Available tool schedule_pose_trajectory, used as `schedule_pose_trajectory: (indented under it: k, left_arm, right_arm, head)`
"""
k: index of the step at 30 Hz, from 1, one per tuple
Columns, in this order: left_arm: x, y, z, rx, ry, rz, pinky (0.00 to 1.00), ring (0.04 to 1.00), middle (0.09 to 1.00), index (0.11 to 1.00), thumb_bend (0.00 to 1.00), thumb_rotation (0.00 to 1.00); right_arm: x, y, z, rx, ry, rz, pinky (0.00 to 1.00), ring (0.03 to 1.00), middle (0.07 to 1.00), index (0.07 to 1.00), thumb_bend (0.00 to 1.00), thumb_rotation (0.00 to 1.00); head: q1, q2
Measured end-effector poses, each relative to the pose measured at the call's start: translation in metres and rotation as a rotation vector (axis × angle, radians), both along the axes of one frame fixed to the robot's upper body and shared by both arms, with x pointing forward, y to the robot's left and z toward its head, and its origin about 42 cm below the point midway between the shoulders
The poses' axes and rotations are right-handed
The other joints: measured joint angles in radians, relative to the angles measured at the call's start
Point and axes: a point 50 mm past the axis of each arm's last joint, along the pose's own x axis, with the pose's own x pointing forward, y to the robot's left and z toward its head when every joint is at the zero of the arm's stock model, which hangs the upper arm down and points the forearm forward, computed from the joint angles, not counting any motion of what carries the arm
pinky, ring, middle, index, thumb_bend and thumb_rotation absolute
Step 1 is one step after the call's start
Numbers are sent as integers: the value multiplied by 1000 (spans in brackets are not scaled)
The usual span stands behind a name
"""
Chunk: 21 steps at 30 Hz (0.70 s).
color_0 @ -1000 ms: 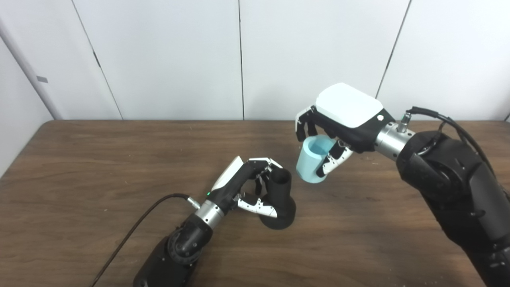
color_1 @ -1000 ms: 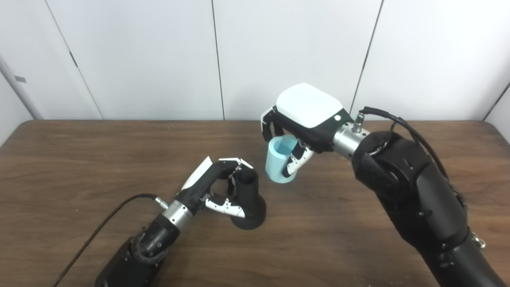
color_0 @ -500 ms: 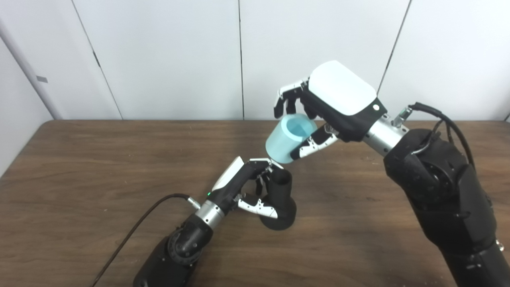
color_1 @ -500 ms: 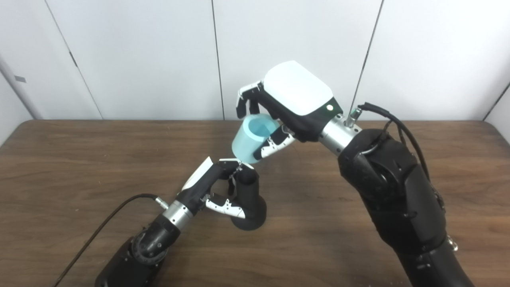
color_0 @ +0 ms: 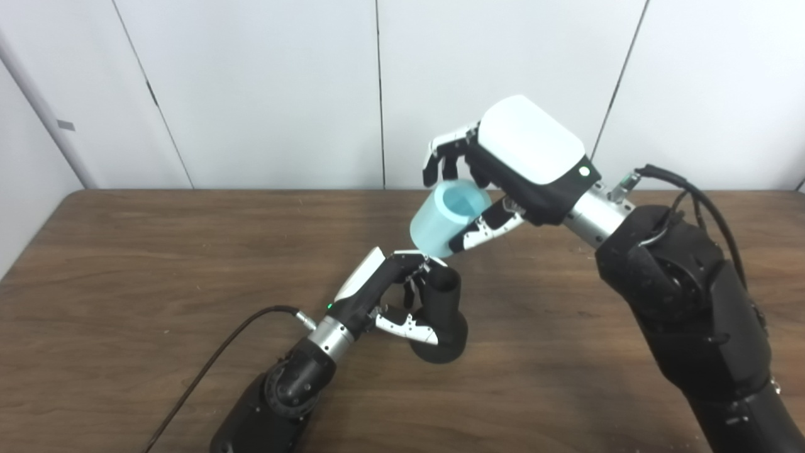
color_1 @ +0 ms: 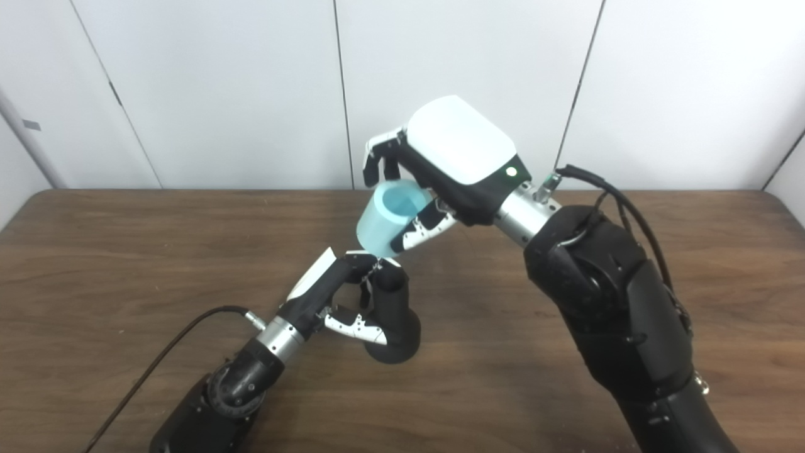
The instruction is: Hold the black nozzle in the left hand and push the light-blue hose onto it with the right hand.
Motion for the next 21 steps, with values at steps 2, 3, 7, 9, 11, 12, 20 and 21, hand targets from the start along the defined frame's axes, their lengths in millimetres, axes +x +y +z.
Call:
schedule_pose_trajectory:
  k: [2,3,7,9,11,12,20,21]
  left_arm:
    - [0,0,0,0,0,0,180,256,334,480,523,79]
    - [0,0,0,0,0,0,180,256,334,480,523,79]
    - [0,0,0,0,0,1,180,257,334,480,523,79]
    - [0,0,0,0,-1,0,180,257,334,480,523,79]
    - [0,0,0,0,-1,-1,180,257,334,480,523,79]
    - [0,0,0,0,-1,-1,180,257,334,480,523,79]
    - [0,0,0,1,-1,-2,180,257,335,480,522,80]
    - [0,0,0,1,-1,-2,180,257,335,480,522,80]
  right_arm:
    - [1,0,-1,-29,17,-13,146,222,429,498,524,0]
    - [1,0,-1,-48,29,-20,145,226,415,507,524,0]
    - [2,2,5,-109,93,-62,149,245,427,509,526,0]
    - [3,5,11,-148,123,-79,163,264,419,506,526,0]
    - [5,9,18,-187,152,-93,168,265,407,504,525,0]
    - [6,11,21,-202,160,-95,174,267,406,505,524,0]
    - [9,16,24,-215,187,-85,195,284,404,510,523,0]
    - [10,16,25,-214,202,-86,195,282,404,512,522,0]
  head:
    - [0,0]
    - [-2,2]
    - [-2,2]
    - [-2,2]
    - [-2,3]
    - [-2,3]
    - [0,5]
    - [0,5]
